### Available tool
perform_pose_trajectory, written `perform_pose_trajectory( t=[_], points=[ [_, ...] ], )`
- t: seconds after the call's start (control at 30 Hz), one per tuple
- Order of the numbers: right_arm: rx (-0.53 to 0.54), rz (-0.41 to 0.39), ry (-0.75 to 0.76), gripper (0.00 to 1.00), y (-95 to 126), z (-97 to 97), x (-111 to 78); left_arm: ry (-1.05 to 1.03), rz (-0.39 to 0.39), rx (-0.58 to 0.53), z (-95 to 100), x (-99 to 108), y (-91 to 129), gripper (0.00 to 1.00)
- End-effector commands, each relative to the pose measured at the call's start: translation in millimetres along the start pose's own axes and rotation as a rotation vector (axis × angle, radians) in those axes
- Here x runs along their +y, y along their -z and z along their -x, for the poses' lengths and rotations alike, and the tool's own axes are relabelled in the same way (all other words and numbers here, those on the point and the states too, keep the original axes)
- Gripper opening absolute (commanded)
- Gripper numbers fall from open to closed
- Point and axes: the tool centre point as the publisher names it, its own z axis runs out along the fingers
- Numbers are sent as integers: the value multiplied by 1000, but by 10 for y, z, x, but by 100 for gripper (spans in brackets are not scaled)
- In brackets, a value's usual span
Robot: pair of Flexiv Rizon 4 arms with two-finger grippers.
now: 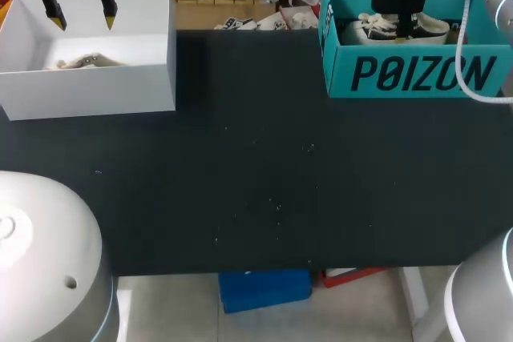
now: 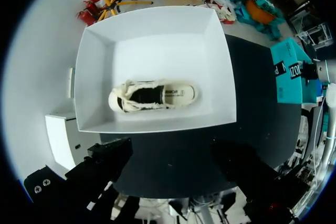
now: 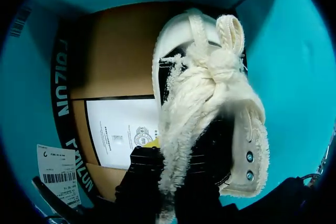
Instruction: Take the shoe out of the shoebox, open the shoe tongue, remove and reinsert the insole, then place the shoe into the shoebox
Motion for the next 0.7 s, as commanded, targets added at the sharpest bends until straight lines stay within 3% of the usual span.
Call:
perform_pose_trajectory(
  t=[0.03, 0.7],
  points=[
    [-11, -8, -8, 0, 195, -28, -31, 1, 2, -1, -1, 1, 5, 100],
    [-158, -31, -96, 0, 1389, -472, -265, 1, 2, -1, -1, 1, 5, 100]
  ],
)
